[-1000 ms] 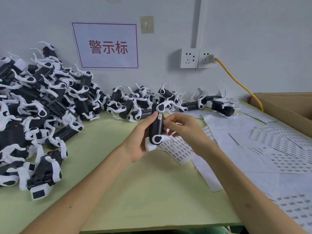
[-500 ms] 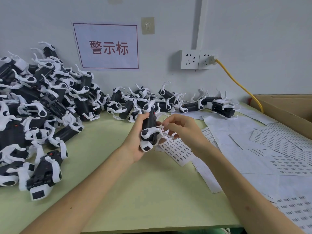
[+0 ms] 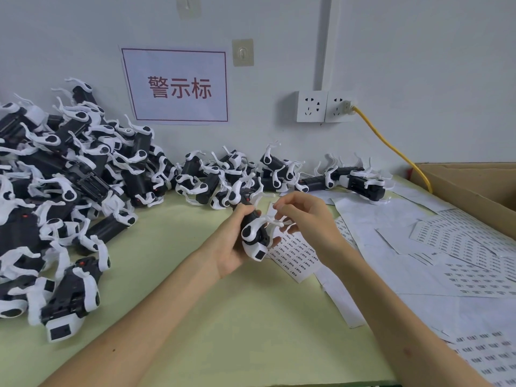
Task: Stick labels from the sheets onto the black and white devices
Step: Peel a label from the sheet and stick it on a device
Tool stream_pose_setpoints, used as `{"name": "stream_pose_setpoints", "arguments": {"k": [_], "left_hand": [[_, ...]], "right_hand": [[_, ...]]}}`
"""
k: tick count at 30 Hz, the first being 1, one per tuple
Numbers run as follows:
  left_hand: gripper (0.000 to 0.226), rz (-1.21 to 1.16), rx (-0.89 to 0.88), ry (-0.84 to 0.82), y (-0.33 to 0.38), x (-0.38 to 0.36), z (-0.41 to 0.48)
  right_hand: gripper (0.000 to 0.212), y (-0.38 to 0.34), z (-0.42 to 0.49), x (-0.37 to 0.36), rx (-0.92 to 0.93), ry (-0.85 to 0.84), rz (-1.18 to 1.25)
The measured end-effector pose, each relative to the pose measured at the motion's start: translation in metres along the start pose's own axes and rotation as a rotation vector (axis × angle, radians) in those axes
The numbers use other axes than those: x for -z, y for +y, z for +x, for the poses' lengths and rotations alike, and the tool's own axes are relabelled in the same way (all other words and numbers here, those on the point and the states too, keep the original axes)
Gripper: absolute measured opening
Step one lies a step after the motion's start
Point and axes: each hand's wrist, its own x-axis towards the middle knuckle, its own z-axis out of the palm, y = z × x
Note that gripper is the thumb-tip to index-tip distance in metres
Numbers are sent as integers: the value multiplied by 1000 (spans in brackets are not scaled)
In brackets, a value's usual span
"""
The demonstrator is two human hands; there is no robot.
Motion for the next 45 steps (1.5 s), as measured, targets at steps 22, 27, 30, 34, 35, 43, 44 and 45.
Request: {"name": "stream_pose_setpoints", "arguments": {"k": [22, 27, 30, 34, 35, 43, 44, 45], "left_hand": [[55, 28, -67, 21, -3, -2, -6], [43, -32, -73, 9, -3, -2, -4], [37, -75, -66, 18, -2, -4, -4], [28, -22, 13, -22, 2, -5, -6], [29, 35, 28, -47, 2, -5, -7], [40, 257, 122, -265, 7, -4, -15], [47, 258, 123, -257, 7, -2, -14], [55, 234, 115, -221, 7, -2, -13]], "right_hand": [[13, 4, 2, 1, 8, 36, -23], [15, 5, 3, 3, 19, 72, -1], [15, 7, 5, 3, 16, 87, 16], [12, 7, 6, 4, 37, 168, 40], [11, 6, 6, 4, 44, 180, 58], [44, -2, 3, 14, -20, -252, 198], [42, -2, 2, 13, -37, -264, 172], [40, -2, 3, 12, -54, -242, 148]]}}
